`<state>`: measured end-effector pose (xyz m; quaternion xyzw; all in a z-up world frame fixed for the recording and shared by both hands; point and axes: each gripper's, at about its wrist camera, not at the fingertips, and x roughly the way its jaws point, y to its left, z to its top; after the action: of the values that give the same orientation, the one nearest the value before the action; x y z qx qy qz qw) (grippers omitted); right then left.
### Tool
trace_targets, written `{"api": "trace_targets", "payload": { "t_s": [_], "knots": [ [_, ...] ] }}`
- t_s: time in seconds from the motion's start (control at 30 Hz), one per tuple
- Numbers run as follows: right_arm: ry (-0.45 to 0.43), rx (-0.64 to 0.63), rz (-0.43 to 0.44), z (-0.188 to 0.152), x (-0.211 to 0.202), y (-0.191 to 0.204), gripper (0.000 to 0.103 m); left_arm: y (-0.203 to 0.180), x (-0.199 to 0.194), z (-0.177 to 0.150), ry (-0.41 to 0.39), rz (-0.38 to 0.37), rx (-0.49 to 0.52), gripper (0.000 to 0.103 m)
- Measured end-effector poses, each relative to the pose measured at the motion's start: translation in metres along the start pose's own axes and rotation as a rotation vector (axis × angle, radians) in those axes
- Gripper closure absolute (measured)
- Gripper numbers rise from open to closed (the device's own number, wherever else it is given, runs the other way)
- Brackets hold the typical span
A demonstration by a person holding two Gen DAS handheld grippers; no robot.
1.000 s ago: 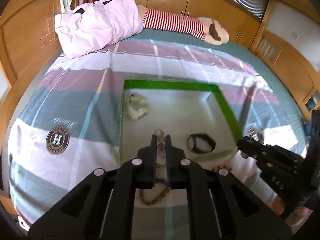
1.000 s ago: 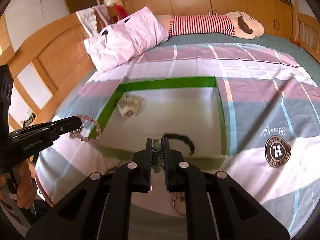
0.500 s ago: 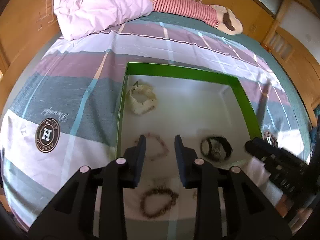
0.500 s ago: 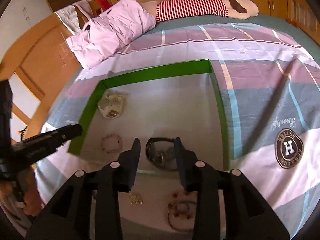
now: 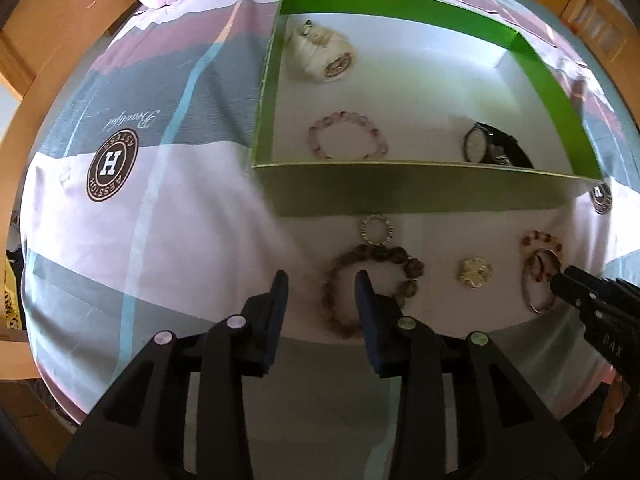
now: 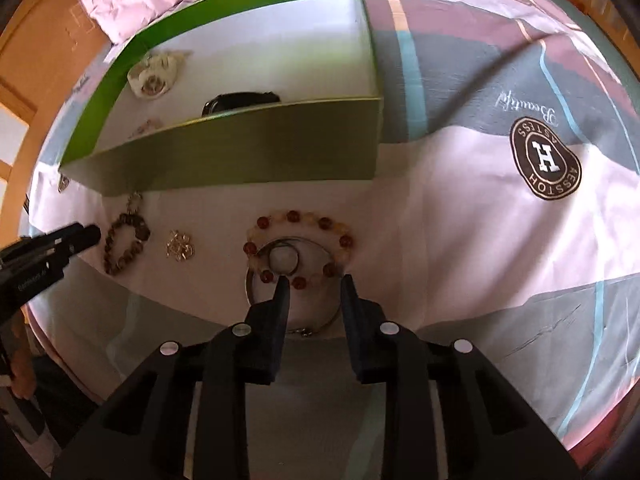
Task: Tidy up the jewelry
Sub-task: 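Grasp the brown bead bracelet with the left tool while the right tool grasps the red-bead bracelet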
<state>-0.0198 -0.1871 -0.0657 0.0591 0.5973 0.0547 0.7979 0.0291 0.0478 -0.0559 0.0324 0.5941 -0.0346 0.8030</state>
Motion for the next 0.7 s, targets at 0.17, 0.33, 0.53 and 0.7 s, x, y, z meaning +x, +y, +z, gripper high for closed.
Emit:
{"api": "trace_targets", "payload": {
  "t_s": [0.17, 0.33, 0.53, 0.7],
  "knots": [
    [-0.079, 0.129, 0.082, 0.005, -0.006, -0.016, 0.076, -0.003, 0.006, -0.002, 0.015, 0.005, 0.007, 0.062],
    [-0.137, 0.187, 0.046, 0.013, 0.003, -0.026, 0.076, -0.003, 0.011, -0.002, 0.024, 0.009, 0.009, 0.06],
    [-0.127, 0.085, -0.064, 0.014, 0.014, -0.012, 0.078, -0.008, 0.017, -0.007, 0.037, 0.024, 0.025, 0.057],
    [-0.109, 0.032, -0.046, 0.009, 0.015, -0.002, 0.096, -0.009, 0.019, -0.008, 0.038, 0.03, 0.028, 0.055]
  ]
}}
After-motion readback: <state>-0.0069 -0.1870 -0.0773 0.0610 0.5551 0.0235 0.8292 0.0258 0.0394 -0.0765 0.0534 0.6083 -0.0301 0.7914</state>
